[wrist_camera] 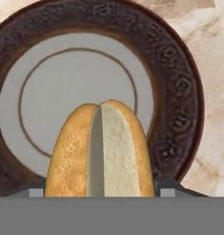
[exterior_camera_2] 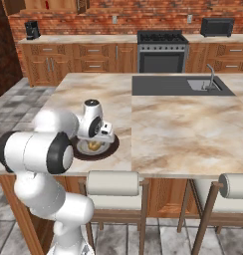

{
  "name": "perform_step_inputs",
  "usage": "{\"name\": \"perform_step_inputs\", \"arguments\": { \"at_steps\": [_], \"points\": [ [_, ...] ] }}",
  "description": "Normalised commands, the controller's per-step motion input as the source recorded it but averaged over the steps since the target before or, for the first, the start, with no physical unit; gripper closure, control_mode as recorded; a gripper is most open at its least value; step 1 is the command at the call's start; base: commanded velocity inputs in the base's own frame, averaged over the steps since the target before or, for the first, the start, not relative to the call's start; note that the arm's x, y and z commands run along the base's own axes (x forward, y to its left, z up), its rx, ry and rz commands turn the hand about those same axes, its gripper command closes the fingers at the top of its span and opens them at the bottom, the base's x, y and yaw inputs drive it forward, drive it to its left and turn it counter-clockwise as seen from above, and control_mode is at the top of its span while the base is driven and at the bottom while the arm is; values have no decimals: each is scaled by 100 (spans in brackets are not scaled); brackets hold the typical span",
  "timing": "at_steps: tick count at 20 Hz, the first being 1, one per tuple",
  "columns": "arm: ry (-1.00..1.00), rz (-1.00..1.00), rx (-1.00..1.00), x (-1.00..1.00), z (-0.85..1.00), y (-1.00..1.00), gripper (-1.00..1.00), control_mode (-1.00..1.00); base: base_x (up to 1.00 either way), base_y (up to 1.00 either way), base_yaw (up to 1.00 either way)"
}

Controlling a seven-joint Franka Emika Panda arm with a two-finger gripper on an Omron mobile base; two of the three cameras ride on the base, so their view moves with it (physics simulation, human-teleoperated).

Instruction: Move the hot dog bun to the plate on the dining table and place the condiment next to that plate. Then navigate to the fridge and take the sausage and place it on the plate as well.

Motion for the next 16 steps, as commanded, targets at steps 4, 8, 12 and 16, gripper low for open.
{"name": "perform_step_inputs", "arguments": {
  "at_steps": [4, 8, 12, 16],
  "points": [
    [-1, 0, 0, 35, -41, 0, 100, -100, 0, 0, 0],
    [-1, 0, 0, 35, -32, -4, 100, -100, 0, 0, 0],
    [-2, 0, 0, 43, -14, -1, -100, -100, 0, 0, 0],
    [0, 0, 0, 31, -1, 0, -100, -100, 0, 0, 0]
  ]
}}
